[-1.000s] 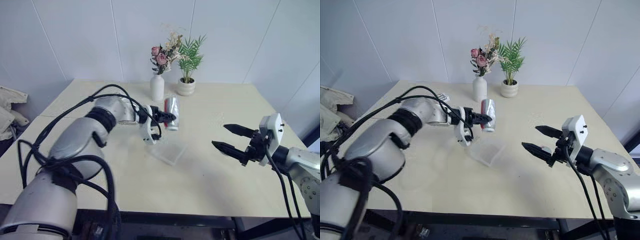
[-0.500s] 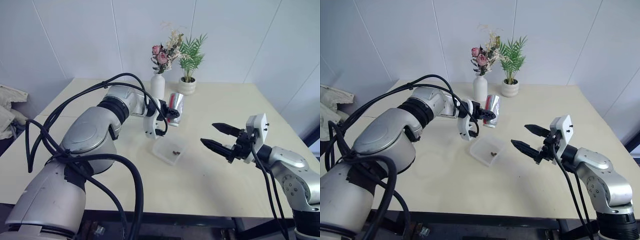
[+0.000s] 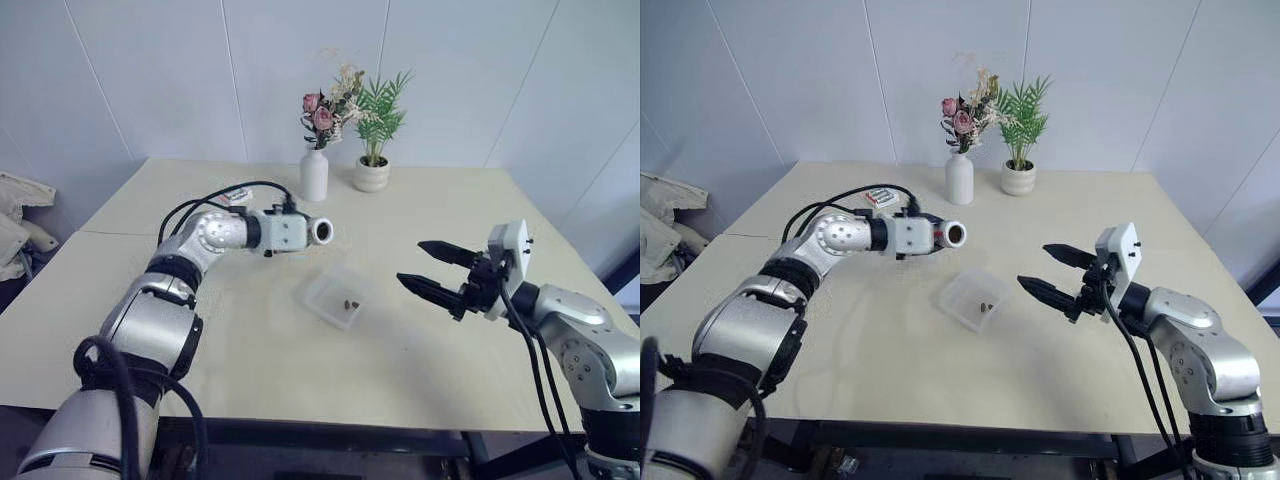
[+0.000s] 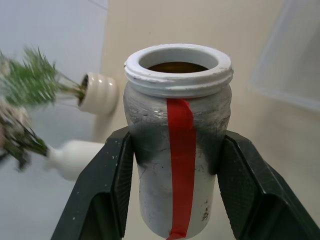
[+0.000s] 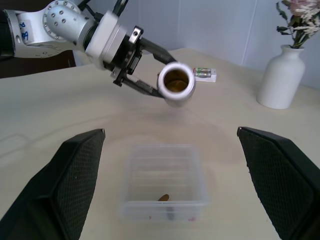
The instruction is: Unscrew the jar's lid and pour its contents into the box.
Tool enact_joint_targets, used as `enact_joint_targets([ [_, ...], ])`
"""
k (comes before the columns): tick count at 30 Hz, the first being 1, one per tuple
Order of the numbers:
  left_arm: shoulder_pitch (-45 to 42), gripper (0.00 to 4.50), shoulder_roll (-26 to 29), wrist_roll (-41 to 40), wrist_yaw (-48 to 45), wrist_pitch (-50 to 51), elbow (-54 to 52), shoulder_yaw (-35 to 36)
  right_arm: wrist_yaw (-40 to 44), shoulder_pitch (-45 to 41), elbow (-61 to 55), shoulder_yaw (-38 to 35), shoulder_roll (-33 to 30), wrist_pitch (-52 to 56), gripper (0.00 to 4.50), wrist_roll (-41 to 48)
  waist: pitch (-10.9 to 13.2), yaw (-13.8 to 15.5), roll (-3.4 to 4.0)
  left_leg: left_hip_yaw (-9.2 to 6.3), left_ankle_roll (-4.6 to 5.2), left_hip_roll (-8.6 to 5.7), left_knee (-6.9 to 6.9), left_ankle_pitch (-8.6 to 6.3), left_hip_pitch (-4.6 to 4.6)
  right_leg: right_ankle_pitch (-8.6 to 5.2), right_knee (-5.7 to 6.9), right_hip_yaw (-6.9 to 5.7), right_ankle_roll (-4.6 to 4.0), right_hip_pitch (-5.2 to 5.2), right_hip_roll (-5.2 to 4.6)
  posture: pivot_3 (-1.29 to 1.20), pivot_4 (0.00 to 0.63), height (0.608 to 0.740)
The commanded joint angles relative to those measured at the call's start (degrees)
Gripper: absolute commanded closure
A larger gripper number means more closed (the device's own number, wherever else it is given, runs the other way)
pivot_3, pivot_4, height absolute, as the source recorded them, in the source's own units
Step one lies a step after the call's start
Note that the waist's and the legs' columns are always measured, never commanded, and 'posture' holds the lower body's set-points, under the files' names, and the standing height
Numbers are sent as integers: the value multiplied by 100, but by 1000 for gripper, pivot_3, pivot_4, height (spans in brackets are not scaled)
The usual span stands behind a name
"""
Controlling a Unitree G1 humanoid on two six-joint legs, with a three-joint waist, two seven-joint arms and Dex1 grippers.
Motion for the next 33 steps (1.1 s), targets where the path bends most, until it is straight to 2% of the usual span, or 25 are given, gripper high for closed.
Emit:
enact_joint_targets([
  [1, 224, 2397, 38, -1428, -413, 1378, -701, 1120, 143, -325, 11, 154, 63, -120, 27, -10, 0, -10, 0, -2, 0, 0, 1, 1, 3, 0, 7, 0, 0, 0, 0, 0, 150, 740],
  [3, 425, 2397, 43, -2010, -289, 2249, -1027, 1661, 189, -466, 44, 280, 121, -167, 27, -48, 0, -17, 0, -4, 1, 2, 3, 5, 16, 0, 25, 0, 0, 3, 1, 0, 150, 740],
  [6, 792, 2397, 186, -2577, 368, 3054, -1390, 2319, 293, -645, 8, 444, 161, -251, 27, -131, 0, -39, 1, -6, -2, 2, 8, 9, 27, 0, 48, 1, -1, 4, 1, 0, 150, 740],
  [10, 1394, 2397, 460, -2966, 1320, 3265, -1661, 2978, 418, -900, -67, 646, 242, -363, 27, -208, -1, -95, 1, -9, -6, 4, 12, 17, 34, 5, 63, 2, -9, 3, 1, 0, 150, 740],
  [17, 2226, 2397, 812, -2732, 1800, 2598, -1650, 2947, 373, -1071, -113, 801, 515, -354, 27, -214, -2, -5, 0, -10, -10, 3, 13, 22, 34, 10, 60, 0, -17, 4, 1, 0, 150, 740],
  [22, 2406, 2397, 931, -2748, 2103, 2280, -1393, 3007, 335, -1049, -91, 803, 603, -368, 27, -243, -2, 6, -1, -10, -10, 3, 12, 22, 32, 11, 55, -1, -17, 4, 1, 0, 150, 740],
  [25, 2633, 2397, 1052, -2491, 2599, 1870, -1189, 2901, 346, -1016, -102, 817, 641, -371, 27, -241, -3, 9, -2, -10, -10, 3, 12, 22, 33, 11, 54, -3, -19, 7, 1, 0, 150, 740],
  [33, 2793, 2397, 916, -2640, 2708, 1900, -963, 2976, 366, -984, -152, 829, 655, -339, 27, -225, -3, 3, -3, -9, -10, 5, 10, 22, 34, 13, 52, -5, -20, 6, 2, 0, 150, 740],
])
